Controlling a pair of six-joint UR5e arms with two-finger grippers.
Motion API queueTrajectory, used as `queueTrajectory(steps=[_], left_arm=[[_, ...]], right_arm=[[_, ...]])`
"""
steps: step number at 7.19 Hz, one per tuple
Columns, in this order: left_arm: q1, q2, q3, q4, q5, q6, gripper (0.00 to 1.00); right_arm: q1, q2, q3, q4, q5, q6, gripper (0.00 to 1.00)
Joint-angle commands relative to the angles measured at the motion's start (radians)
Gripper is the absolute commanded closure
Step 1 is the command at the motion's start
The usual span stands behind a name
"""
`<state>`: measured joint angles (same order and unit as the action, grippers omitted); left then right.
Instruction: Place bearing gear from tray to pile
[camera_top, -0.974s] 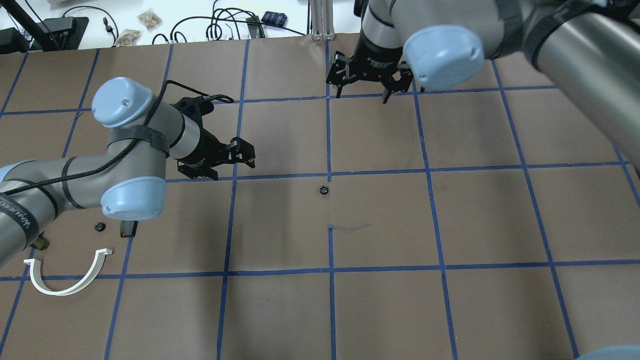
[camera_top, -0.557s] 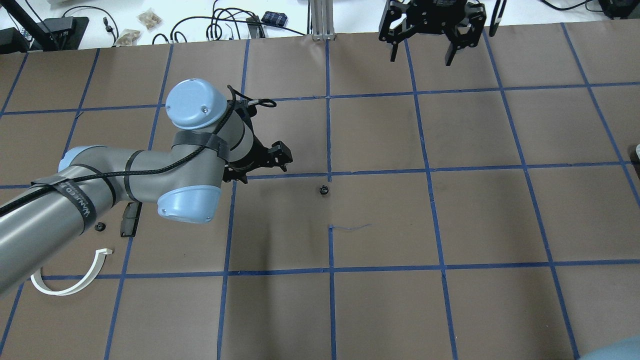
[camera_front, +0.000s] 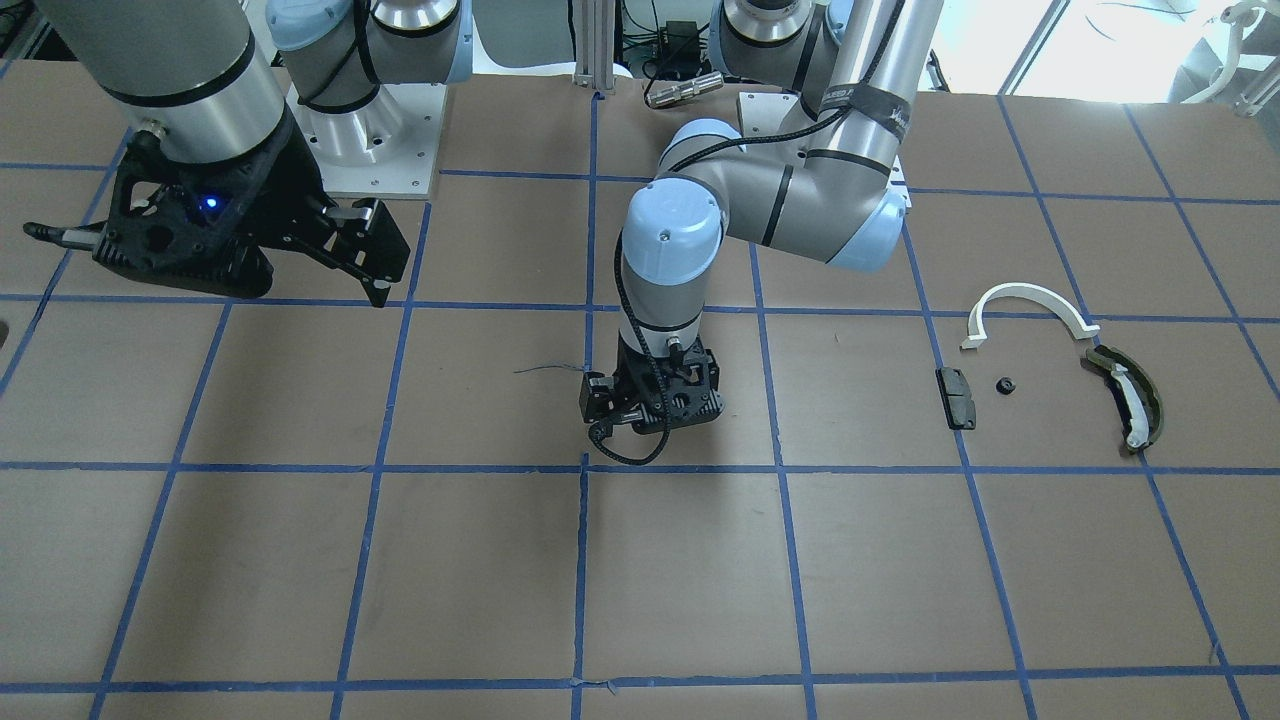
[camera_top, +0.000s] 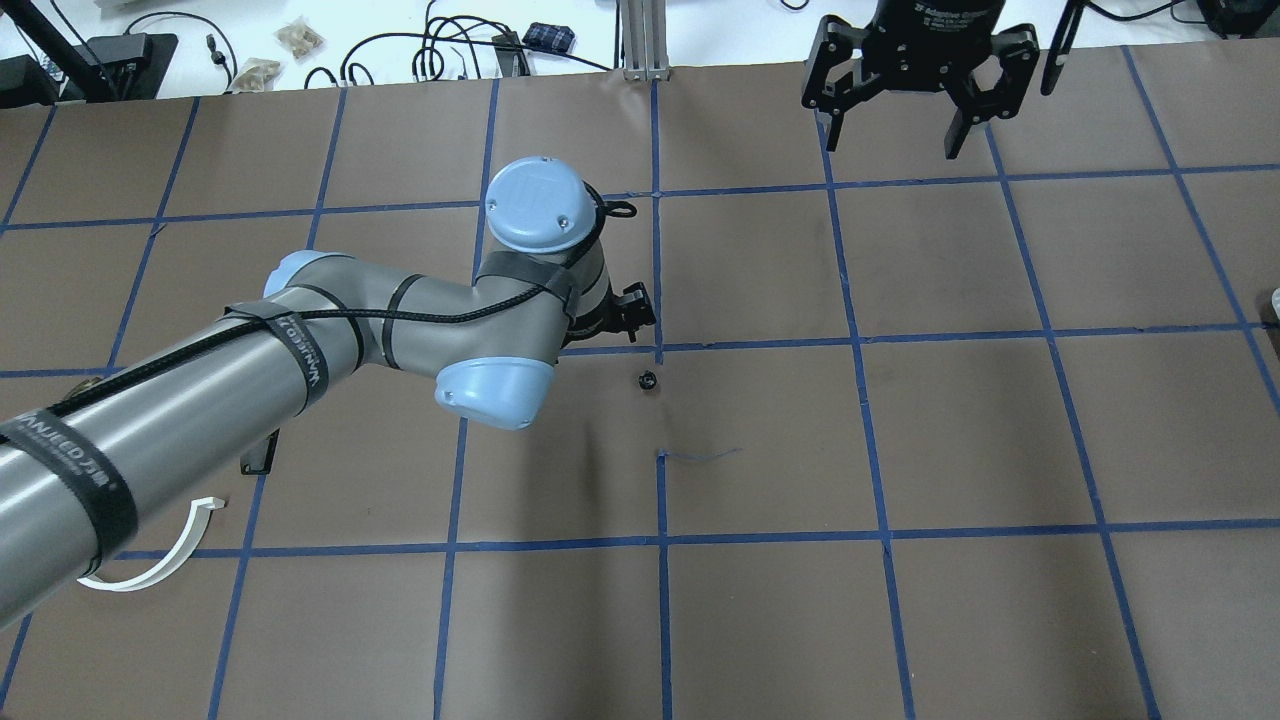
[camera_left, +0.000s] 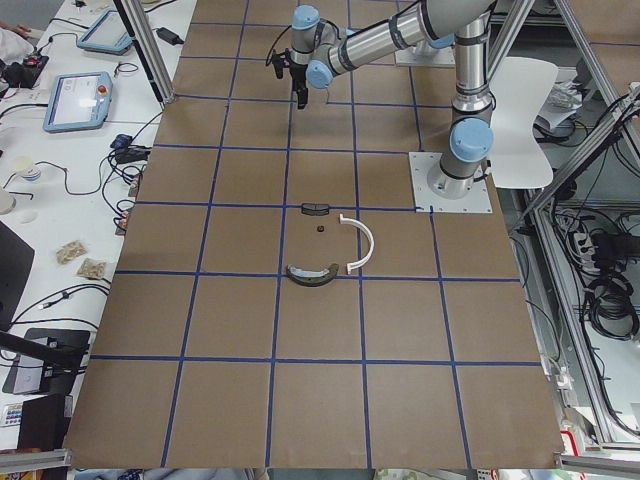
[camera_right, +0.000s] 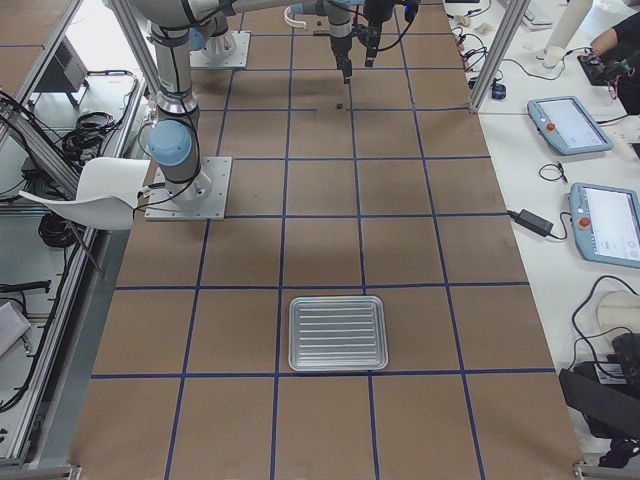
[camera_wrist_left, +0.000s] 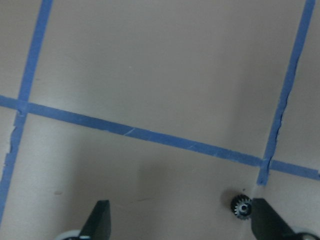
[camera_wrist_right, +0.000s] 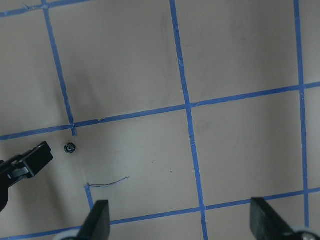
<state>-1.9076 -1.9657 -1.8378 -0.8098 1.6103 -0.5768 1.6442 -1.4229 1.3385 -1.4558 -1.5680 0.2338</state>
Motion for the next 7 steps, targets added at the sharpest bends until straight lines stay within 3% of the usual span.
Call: queueTrajectory(steps=[1, 2, 3, 5, 6, 7], left_arm=[[-0.051, -0.070, 0.025, 0.003, 0.011, -0.078, 0.00], [-0.063, -0.100, 0.028, 0.009, 0.013, -0.092, 0.00], [-0.065, -0.116, 0.044, 0.009, 0.016, -0.112, 0.12], [-0.067, -0.133, 0.054, 0.008, 0.013, -0.132, 0.13], [-0.068, -0.134, 0.049, 0.006, 0.011, -0.133, 0.19], [-0.073, -0.133, 0.040, 0.003, 0.010, -0.124, 0.42]], right_arm=[[-0.003, -0.085, 0.143, -0.111, -0.003, 0.007, 0.00], [0.002, -0.085, 0.146, -0.118, 0.002, 0.006, 0.00], [0.000, -0.083, 0.154, -0.148, 0.002, -0.002, 0.00], [-0.001, -0.071, 0.153, -0.193, 0.000, -0.052, 0.00], [-0.003, -0.068, 0.150, -0.193, -0.009, -0.112, 0.00], [-0.001, -0.068, 0.156, -0.193, -0.036, -0.117, 0.00]])
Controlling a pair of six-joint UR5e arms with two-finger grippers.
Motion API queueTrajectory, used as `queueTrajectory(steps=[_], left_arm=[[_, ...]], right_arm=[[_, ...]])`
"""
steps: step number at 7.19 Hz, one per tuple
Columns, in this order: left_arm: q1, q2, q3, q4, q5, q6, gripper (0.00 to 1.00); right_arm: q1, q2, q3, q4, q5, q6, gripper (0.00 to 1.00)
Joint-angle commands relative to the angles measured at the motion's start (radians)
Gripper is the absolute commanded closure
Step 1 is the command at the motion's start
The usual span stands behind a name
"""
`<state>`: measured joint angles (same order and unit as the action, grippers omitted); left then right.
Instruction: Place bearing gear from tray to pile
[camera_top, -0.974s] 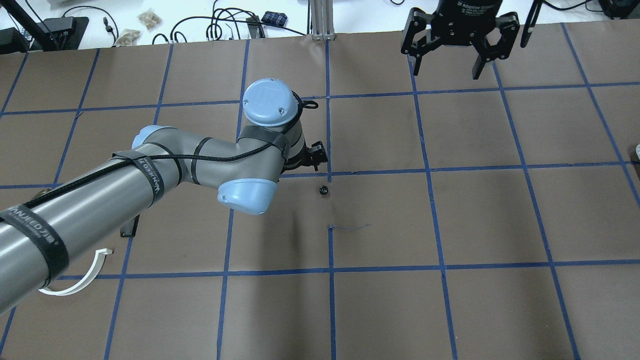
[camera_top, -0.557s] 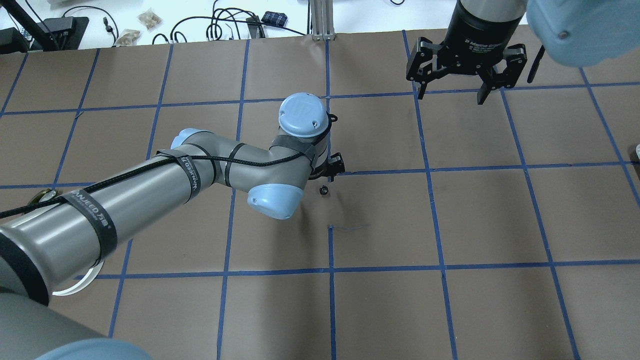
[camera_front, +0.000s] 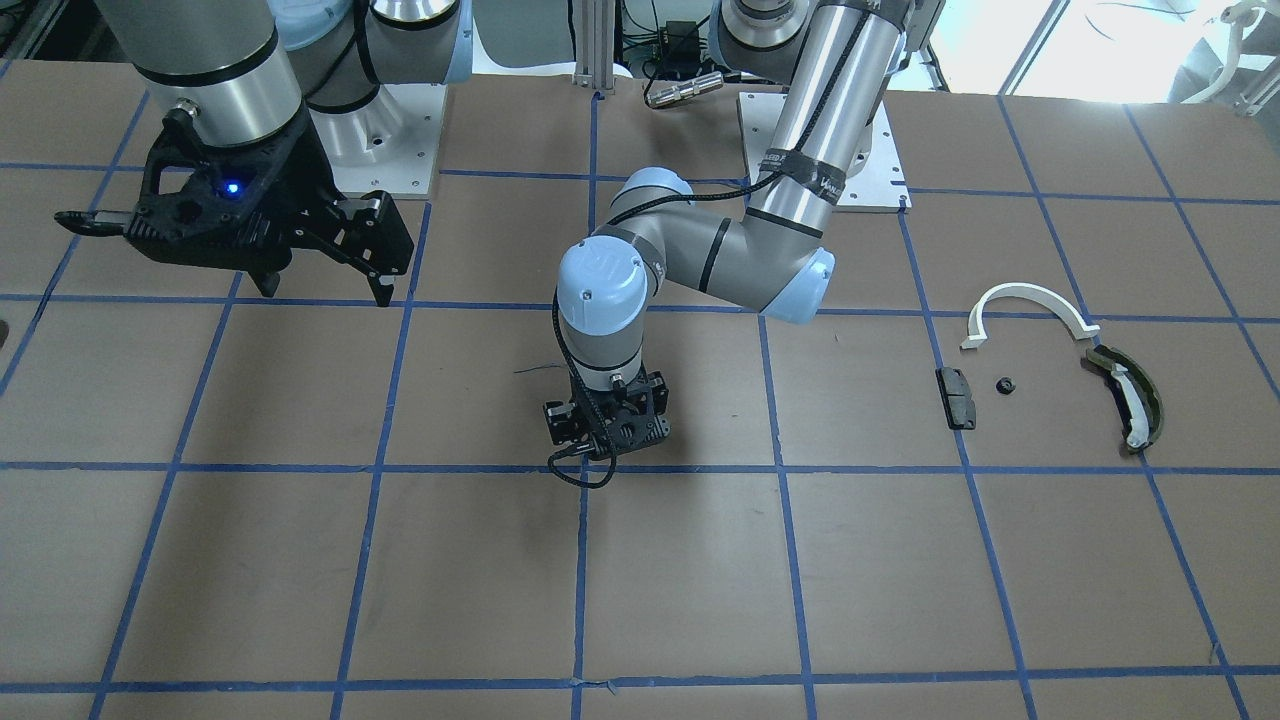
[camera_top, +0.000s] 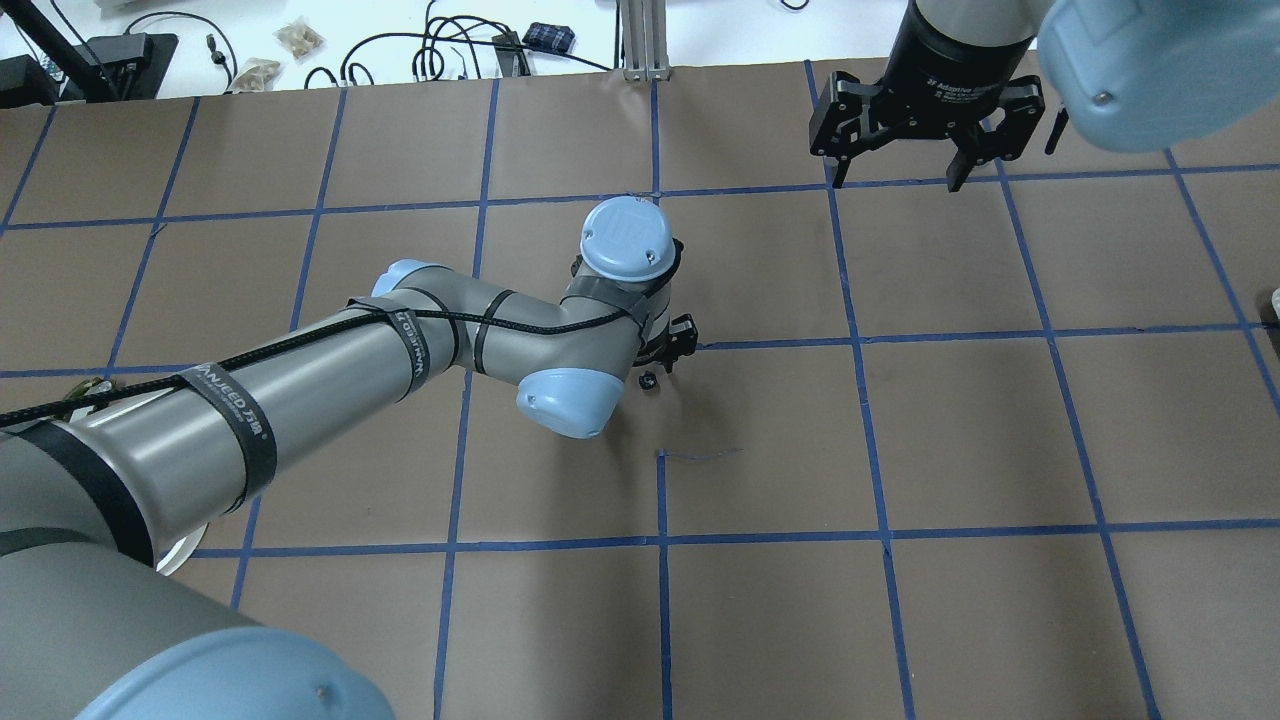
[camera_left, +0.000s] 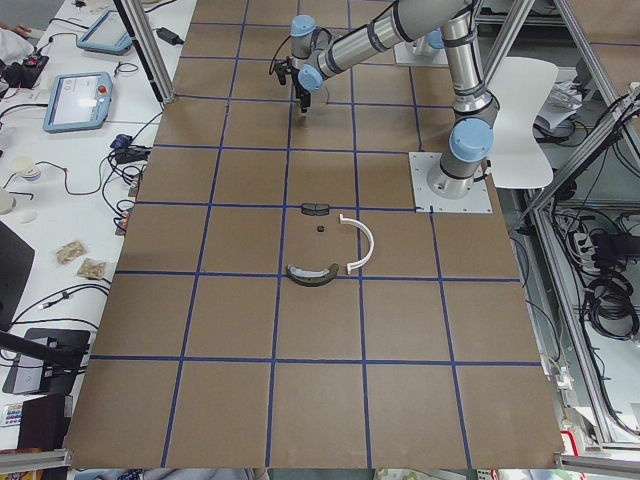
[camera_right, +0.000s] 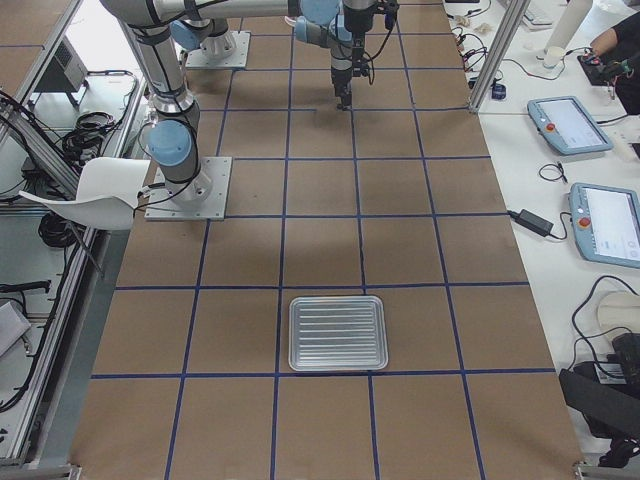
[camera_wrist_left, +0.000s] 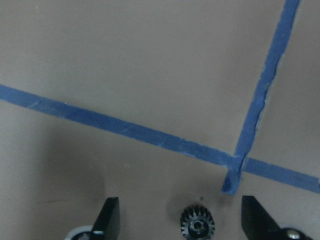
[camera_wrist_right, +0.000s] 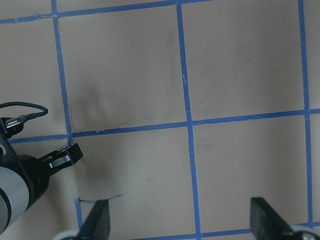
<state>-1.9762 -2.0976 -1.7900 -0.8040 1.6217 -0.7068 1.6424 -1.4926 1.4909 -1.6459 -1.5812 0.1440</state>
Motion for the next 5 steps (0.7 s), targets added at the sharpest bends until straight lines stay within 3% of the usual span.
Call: queueTrajectory(steps=[1, 3, 5], left_arm=[[-0.009, -0.001, -0.008, -0.003, -0.016, 0.006, 0.75], [-0.012, 0.004, -0.006, -0.004, -0.040, 0.007, 0.96], [-0.007, 0.027, -0.003, -0.004, -0.034, 0.016, 1.00]], right_arm=[[0.004, -0.001, 0.006, -0.002, -0.023, -0.020, 0.00], [0.004, -0.006, 0.009, -0.002, -0.023, -0.011, 0.00], [0.004, -0.006, 0.009, -0.002, -0.023, -0.014, 0.00]])
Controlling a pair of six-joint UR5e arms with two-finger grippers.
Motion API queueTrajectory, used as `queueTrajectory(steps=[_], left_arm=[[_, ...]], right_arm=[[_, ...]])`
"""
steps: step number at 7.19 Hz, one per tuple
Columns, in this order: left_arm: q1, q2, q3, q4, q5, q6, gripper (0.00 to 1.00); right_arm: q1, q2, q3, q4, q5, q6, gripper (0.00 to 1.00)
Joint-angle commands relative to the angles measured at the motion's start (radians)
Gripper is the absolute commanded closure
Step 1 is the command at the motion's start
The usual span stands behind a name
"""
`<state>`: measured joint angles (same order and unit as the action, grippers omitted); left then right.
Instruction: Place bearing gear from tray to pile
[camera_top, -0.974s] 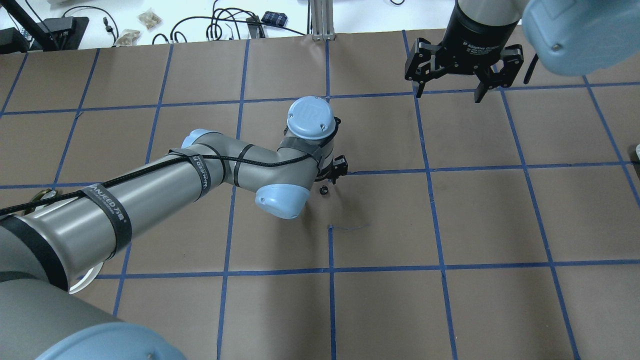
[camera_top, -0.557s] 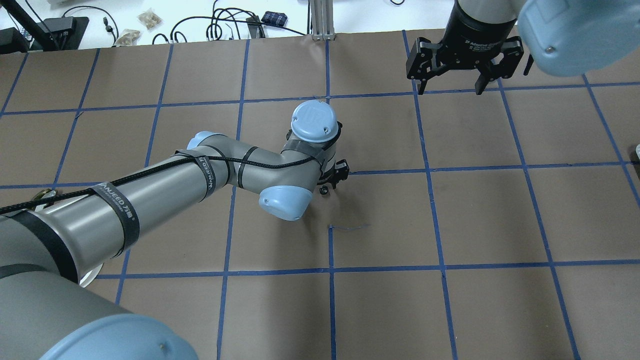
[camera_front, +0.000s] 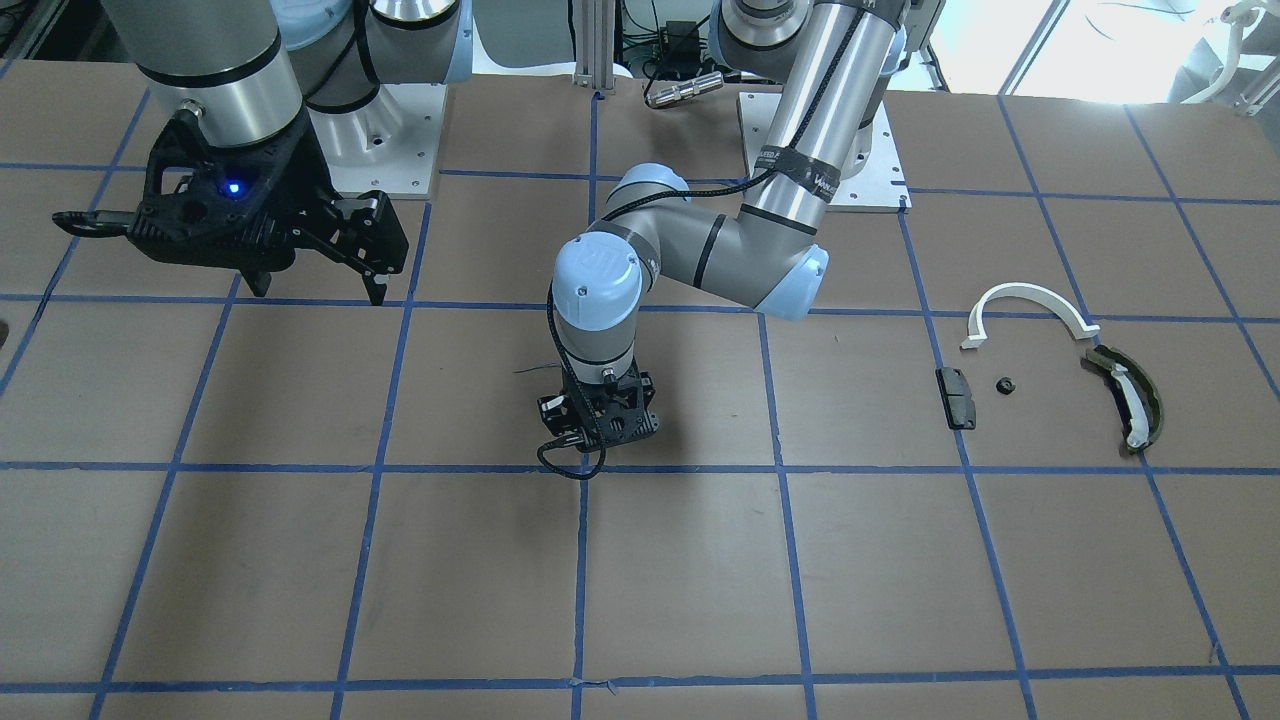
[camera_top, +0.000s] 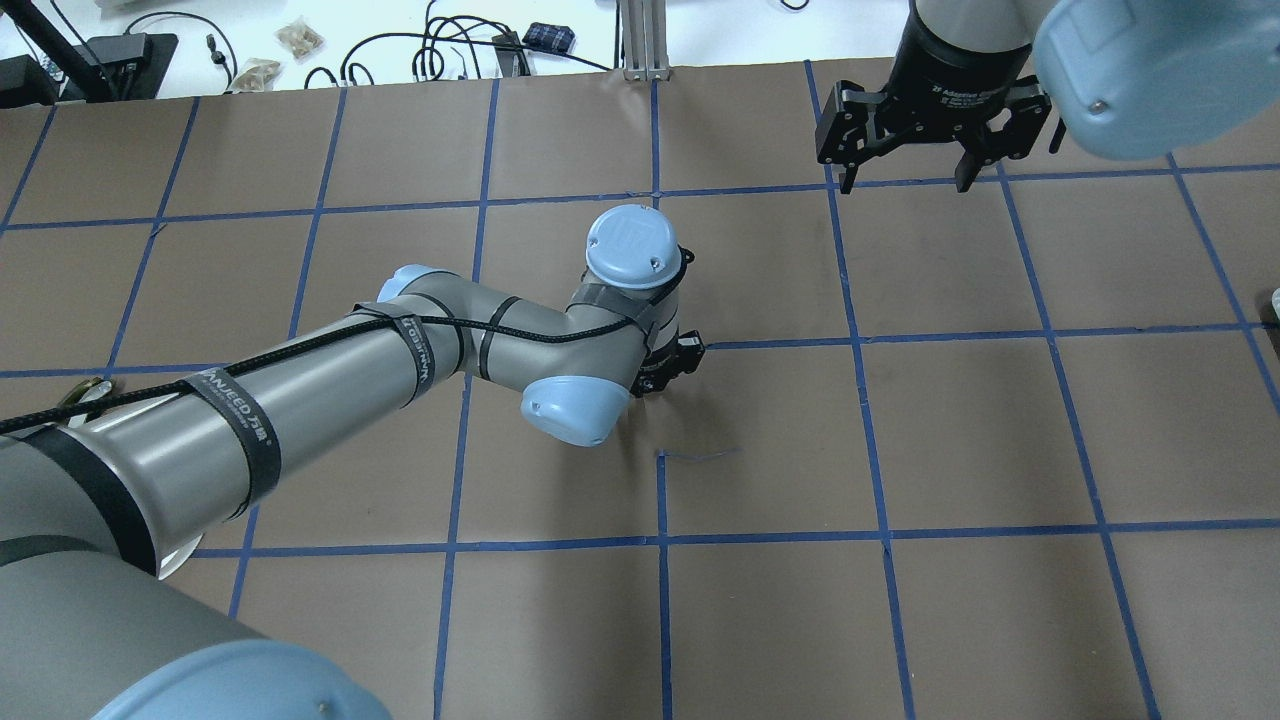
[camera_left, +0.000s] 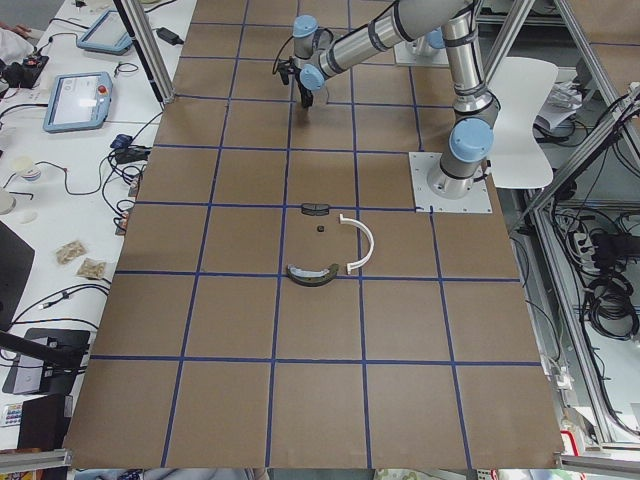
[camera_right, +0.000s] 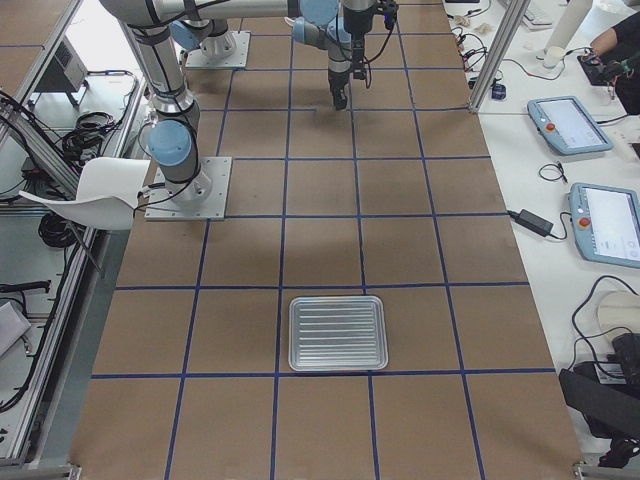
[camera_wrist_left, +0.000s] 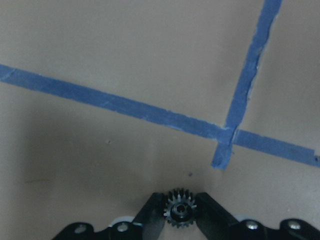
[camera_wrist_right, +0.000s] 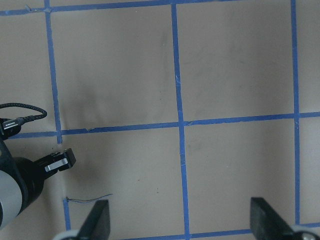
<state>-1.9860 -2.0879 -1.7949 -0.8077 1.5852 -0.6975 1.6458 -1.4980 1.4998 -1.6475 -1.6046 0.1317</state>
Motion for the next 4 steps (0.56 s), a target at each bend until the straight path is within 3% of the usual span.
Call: queueTrajectory(steps=[1, 4], left_arm=[[0.027, 0.049, -0.004, -0.008, -0.005, 0.077, 1.00], [0.249, 0.230, -0.006, -0.303, 0.100, 0.486, 1.00]], right_arm=[[0.002, 0.001, 0.010, -0.003, 0.005, -0.015, 0.00], [-0.003, 0.004, 0.010, 0.002, 0.015, -0.109, 0.00]])
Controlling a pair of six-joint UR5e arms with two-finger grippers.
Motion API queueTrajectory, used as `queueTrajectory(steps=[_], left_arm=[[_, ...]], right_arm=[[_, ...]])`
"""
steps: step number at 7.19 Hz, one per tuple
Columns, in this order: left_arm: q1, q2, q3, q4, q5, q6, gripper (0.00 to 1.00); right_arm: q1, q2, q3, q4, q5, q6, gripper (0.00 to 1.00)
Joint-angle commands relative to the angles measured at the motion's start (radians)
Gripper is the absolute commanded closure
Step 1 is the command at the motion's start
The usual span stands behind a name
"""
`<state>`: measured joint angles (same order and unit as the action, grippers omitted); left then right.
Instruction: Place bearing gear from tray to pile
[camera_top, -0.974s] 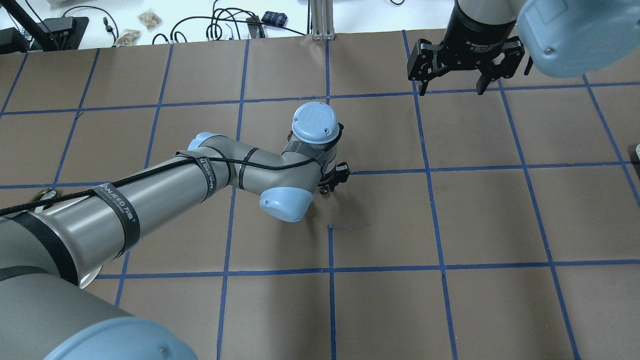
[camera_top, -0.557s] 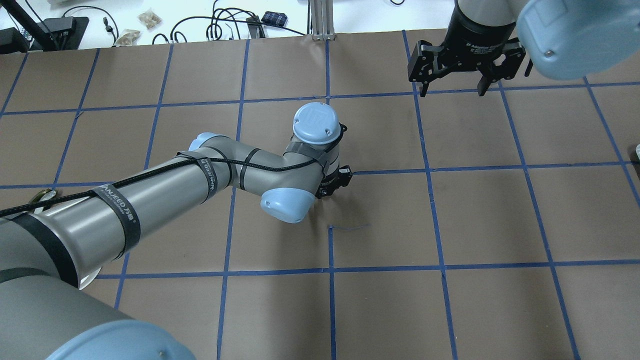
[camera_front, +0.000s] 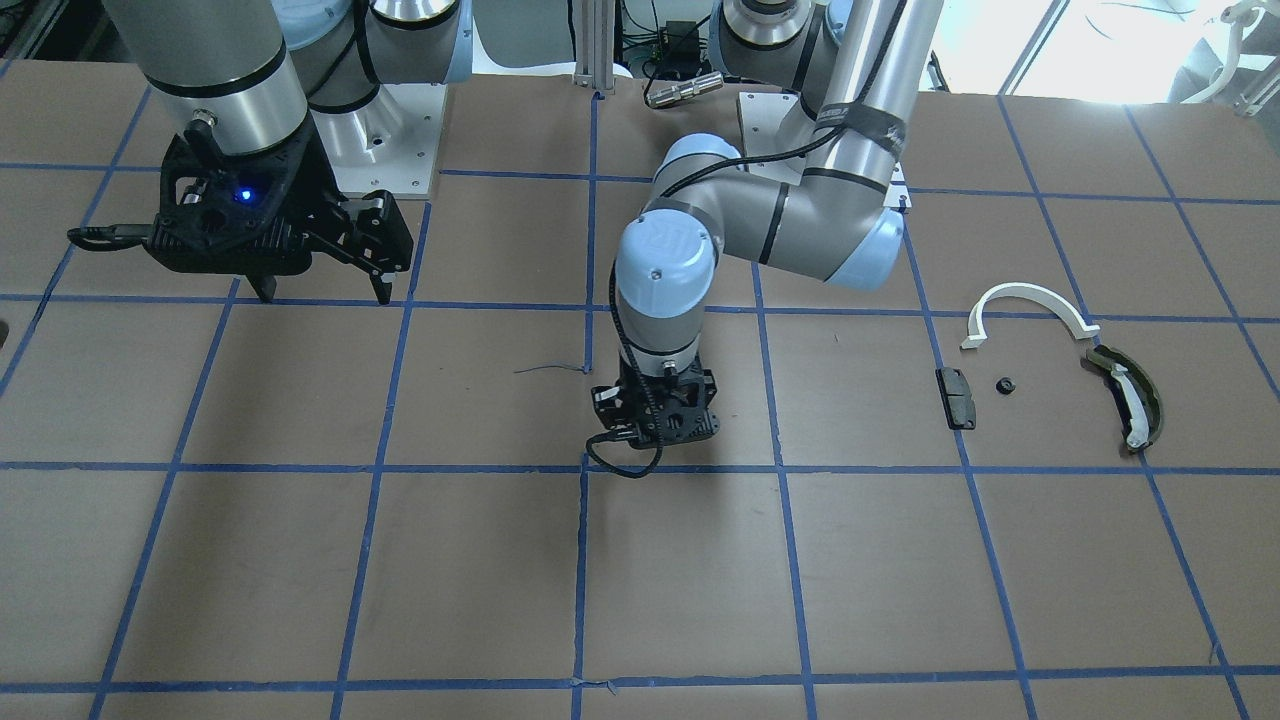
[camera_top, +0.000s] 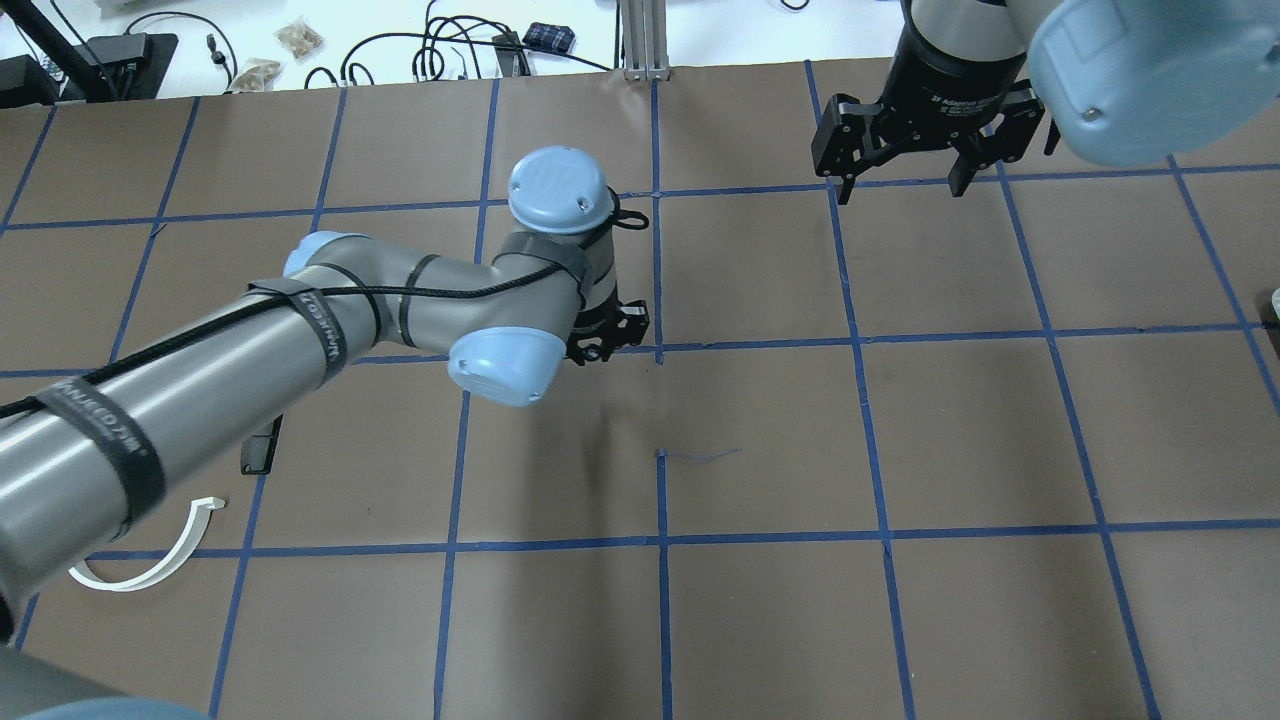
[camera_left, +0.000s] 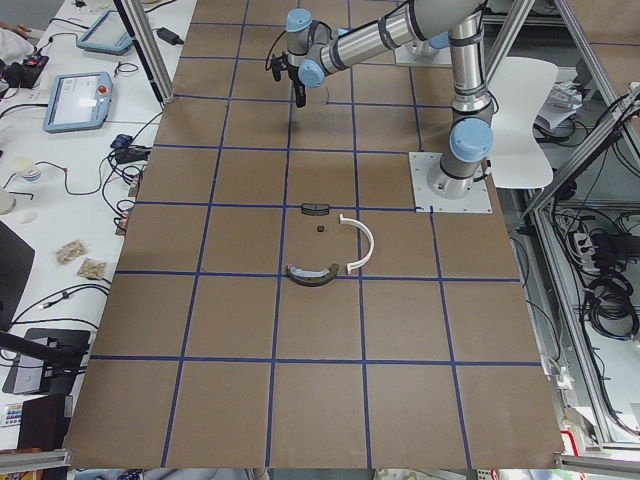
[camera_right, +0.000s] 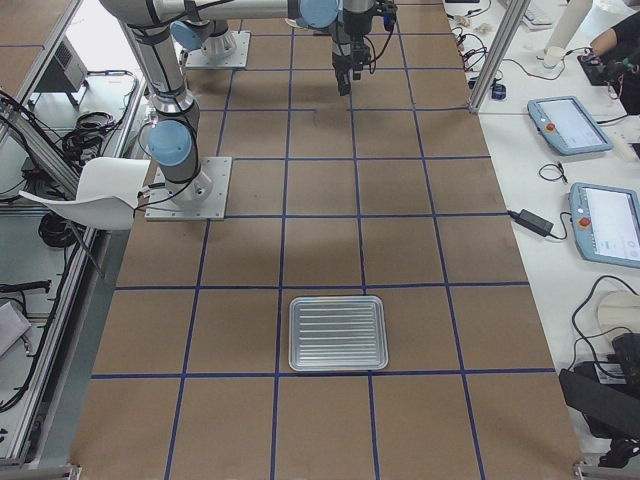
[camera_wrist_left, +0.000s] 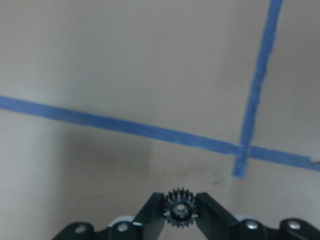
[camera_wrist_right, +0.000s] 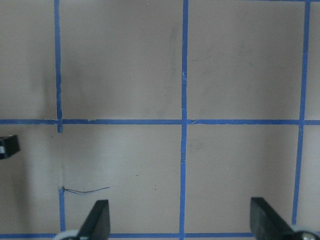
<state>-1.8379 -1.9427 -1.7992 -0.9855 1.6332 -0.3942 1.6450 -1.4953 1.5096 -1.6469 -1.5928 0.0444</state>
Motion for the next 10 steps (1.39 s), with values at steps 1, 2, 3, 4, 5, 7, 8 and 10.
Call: queueTrajectory(steps=[1, 2, 3, 4, 5, 7, 8, 10], left_arm=[[0.212, 0.118, -0.011, -0.160, 0.044, 0.286, 1.00], [0.265, 0.192, -0.067, -0.185, 0.057, 0.402, 1.00], [0.329, 0.259, -0.134, -0.179, 0.059, 0.535, 1.00], [0.474, 0.286, -0.184, -0.170, 0.056, 0.693, 1.00], [0.628, 0.292, -0.228, -0.139, 0.053, 0.892, 1.00], [0.854, 0.289, -0.302, -0.006, 0.053, 1.206, 1.00], [0.958, 0.259, -0.327, 0.057, 0.045, 1.288, 1.00], [1.020, 0.199, -0.368, 0.167, 0.019, 1.359, 1.00]], right_arm=[[-0.001, -0.002, 0.001, -0.001, 0.004, -0.018, 0.00], [-0.004, 0.000, -0.009, 0.004, 0.002, -0.012, 0.00], [-0.005, -0.003, -0.009, 0.012, 0.001, -0.012, 0.00], [-0.005, -0.003, -0.008, 0.010, 0.001, -0.012, 0.00], [-0.005, -0.006, -0.006, 0.009, 0.008, -0.011, 0.00], [-0.005, -0.008, -0.006, 0.009, 0.033, -0.003, 0.00], [-0.005, -0.008, -0.003, 0.009, 0.024, 0.014, 0.00], [-0.005, -0.008, -0.005, 0.010, 0.022, 0.015, 0.00]])
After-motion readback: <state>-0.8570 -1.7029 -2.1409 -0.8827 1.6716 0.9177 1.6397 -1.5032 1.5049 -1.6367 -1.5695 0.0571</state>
